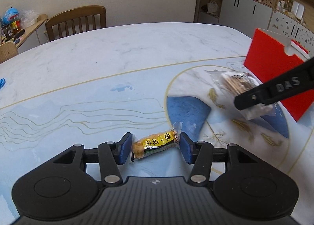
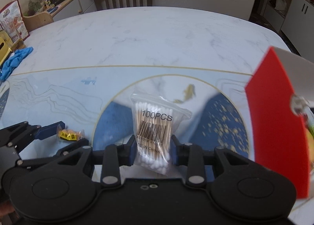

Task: Organize objects
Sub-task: 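Carry the swab bag and yellow packet over the red box with both grippers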

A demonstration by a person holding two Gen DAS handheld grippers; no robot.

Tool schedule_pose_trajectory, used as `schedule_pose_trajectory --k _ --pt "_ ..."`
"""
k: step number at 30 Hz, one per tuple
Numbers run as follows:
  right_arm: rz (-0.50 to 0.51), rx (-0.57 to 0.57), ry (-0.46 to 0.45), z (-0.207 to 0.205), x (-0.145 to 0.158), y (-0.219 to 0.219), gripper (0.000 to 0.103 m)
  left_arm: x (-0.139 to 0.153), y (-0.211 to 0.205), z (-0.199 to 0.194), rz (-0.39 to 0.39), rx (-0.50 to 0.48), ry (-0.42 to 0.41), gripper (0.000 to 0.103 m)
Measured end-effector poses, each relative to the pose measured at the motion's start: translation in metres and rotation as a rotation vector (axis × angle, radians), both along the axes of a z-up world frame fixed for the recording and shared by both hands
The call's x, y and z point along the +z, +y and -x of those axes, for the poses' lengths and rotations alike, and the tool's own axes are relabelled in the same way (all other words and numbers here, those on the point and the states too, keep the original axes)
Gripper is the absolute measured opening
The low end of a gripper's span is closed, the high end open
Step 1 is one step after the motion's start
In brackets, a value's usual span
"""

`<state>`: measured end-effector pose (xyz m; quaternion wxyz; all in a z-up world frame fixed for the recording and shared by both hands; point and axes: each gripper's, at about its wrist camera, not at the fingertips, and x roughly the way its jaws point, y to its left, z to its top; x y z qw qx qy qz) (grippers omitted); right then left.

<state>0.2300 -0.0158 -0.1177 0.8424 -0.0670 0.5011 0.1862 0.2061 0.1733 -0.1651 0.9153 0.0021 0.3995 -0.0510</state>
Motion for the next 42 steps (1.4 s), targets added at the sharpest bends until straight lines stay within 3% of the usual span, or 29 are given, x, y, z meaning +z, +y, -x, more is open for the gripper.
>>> schedule_pose_trajectory --k 14,26,42 --pt "-0.039 0.011 -0.088 0.041 0.044 -0.064 0.033 0.043 -0.056 0.018 0.015 -0.101 -0.049 0.05" --pt "-0.059 -0.004 -0.15 0.036 0.077 -0.131 0.033 0.087 -0.132 -0.003 0.009 -0.195 -0.138 0.05" --pt "-0.04 -0.157 -0.19 0.011 0.073 -0.257 0.033 0.115 -0.244 -0.04 -0.002 -0.324 -0.189 0.05"
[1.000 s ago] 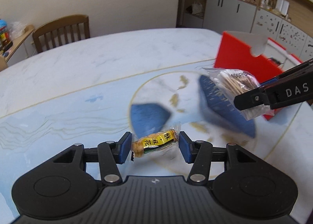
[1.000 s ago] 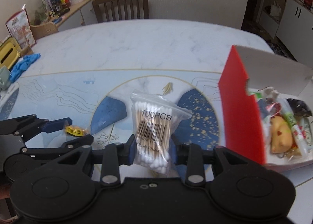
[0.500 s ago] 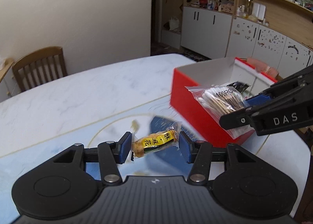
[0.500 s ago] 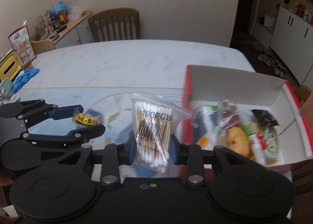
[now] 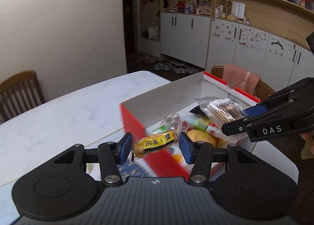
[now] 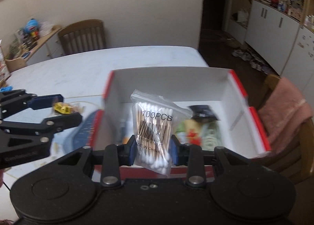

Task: Organize objects
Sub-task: 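Carry the swab bag and yellow packet over the red box with both grippers, then lower the swab bag and yellow packet into the box and open both grippers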

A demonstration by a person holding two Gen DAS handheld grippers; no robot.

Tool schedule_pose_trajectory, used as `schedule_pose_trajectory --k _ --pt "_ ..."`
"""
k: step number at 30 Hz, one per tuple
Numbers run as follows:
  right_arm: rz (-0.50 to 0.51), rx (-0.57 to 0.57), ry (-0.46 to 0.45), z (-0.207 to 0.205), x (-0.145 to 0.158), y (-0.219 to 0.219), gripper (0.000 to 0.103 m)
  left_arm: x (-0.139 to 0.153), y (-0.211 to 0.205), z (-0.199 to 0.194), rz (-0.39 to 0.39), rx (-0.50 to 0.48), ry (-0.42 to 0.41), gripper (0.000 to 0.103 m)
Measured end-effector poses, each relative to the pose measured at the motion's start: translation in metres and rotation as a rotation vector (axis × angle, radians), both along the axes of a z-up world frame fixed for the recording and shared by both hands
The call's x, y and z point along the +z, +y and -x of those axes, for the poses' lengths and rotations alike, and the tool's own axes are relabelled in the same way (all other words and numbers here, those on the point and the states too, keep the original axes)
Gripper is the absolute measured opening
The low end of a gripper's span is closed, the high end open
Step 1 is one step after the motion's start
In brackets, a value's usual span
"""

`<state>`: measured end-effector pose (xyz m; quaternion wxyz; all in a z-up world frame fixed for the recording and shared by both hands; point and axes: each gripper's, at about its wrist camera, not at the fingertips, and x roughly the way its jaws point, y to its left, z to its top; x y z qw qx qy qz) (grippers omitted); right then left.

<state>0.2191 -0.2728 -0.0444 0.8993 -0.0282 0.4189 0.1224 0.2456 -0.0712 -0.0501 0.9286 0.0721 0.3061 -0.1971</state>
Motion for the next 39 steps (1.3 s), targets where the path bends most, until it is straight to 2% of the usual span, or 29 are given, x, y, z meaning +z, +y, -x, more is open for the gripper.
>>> schedule_pose_trajectory --k 8,18,28,39 --pt "0.026 -0.061 0.013 -0.025 -0.013 -0.047 0.033 -0.008 -0.052 -0.03 -0.043 -0.037 0.041 0.05" --pt "0.063 -0.038 0.033 -0.052 -0.038 -0.057 0.033 -0.041 -0.099 -0.071 -0.175 -0.074 0.11 0.051" --pt "0.1 0.029 0.055 -0.057 -0.055 -0.048 0.033 -0.064 -0.108 -0.11 -0.188 -0.048 0.271 0.051" --pt "0.11 0.022 0.06 -0.059 -0.061 -0.052 0.036 -0.076 -0.107 -0.13 -0.189 -0.032 0.373 0.052"
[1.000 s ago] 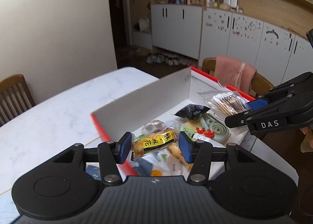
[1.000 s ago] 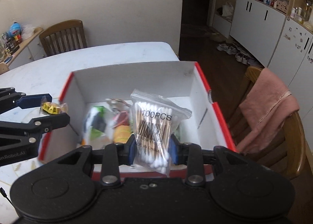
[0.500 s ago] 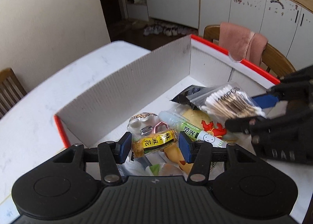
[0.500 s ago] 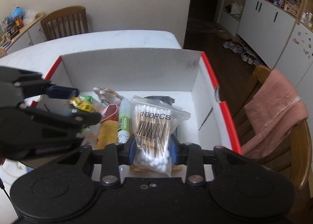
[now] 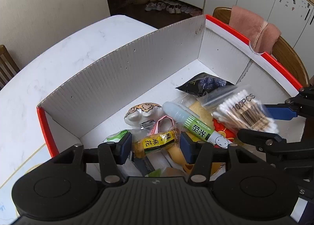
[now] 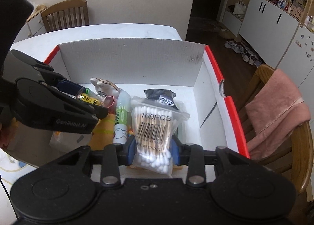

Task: Organize objects
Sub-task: 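Lower the swab bag and yellow packet into the box and open both grippers, then lift both grippers out of the box and back over the table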

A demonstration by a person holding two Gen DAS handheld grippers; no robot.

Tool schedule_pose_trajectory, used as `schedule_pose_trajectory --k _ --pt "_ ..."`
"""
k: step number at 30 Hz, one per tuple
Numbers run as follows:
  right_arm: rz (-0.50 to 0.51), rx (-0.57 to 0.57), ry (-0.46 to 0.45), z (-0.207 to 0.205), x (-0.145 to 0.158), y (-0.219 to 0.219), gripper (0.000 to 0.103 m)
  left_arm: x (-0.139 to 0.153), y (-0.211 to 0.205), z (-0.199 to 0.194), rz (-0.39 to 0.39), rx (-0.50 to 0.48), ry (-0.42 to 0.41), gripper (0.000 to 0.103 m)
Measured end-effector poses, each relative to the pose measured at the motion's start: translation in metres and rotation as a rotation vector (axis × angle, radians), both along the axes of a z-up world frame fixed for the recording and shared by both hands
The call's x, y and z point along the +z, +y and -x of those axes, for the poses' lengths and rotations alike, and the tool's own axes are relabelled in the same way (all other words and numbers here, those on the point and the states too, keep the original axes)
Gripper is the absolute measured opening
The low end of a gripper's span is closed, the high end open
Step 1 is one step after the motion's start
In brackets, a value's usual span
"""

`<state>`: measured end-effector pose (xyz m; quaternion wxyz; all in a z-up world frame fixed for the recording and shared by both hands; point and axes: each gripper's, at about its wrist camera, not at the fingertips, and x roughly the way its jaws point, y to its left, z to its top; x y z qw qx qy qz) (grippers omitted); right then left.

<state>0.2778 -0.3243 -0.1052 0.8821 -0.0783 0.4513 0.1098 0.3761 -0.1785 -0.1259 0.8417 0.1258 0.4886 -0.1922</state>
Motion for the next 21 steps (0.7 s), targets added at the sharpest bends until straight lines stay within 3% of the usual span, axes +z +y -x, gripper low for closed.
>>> schedule_pose_trajectory --k 5,7,10,21 --pt "-0.008 0.004 -0.011 0.003 0.003 -0.003 0.04 0.001 0.0 -0.001 0.007 0.006 0.011 0.057" --pt "-0.016 0.004 -0.022 0.005 0.006 -0.004 0.049 0.002 0.002 0.002 0.026 0.01 0.007 0.064" --pt "-0.03 0.004 -0.038 0.009 0.01 -0.006 0.059 0.005 0.006 0.008 0.051 0.015 -0.004 0.064" --pt "-0.075 -0.031 -0.086 0.031 0.032 -0.004 0.063 0.033 0.032 0.046 0.136 0.01 -0.099 0.064"
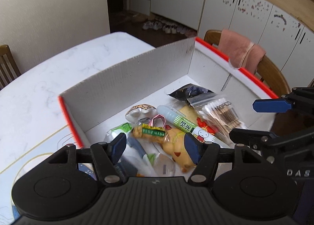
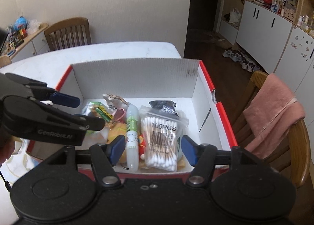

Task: Organize objects
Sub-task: 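Lift both grippers out of the box and back over the table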

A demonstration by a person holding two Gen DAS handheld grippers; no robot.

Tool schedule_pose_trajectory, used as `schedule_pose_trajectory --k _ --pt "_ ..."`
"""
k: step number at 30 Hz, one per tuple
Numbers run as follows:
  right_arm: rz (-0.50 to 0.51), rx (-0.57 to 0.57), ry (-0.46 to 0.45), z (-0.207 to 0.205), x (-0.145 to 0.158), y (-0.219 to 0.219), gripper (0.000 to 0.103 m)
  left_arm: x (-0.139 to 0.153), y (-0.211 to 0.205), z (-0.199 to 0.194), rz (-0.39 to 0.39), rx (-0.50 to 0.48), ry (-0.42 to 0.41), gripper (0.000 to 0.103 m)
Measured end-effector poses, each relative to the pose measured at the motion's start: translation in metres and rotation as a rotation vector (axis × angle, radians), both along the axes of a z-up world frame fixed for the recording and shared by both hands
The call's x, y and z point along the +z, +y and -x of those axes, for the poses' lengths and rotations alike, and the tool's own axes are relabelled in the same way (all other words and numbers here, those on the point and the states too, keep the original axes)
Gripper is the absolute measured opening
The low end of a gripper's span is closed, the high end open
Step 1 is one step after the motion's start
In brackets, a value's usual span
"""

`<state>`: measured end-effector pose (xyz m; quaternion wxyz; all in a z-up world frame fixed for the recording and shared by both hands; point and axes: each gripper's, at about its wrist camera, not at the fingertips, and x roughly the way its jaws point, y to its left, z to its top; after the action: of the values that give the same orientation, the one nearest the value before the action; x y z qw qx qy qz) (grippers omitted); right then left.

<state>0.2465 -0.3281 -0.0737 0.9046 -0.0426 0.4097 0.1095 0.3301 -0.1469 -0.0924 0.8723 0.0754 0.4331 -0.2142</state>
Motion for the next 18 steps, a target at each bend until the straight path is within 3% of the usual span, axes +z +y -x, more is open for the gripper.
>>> schedule_pose_trajectory --k 11,18 --pt "-0.069 -0.042 -0.075 0.04 0.027 0.013 0.072 0.038 0.045 0.046 0.082 -0.006 -0.125 0.064" --pt "-0.077 -0.048 -0.15 0.065 0.043 0.028 0.082 0.055 0.068 0.071 0.113 -0.01 -0.175 0.071"
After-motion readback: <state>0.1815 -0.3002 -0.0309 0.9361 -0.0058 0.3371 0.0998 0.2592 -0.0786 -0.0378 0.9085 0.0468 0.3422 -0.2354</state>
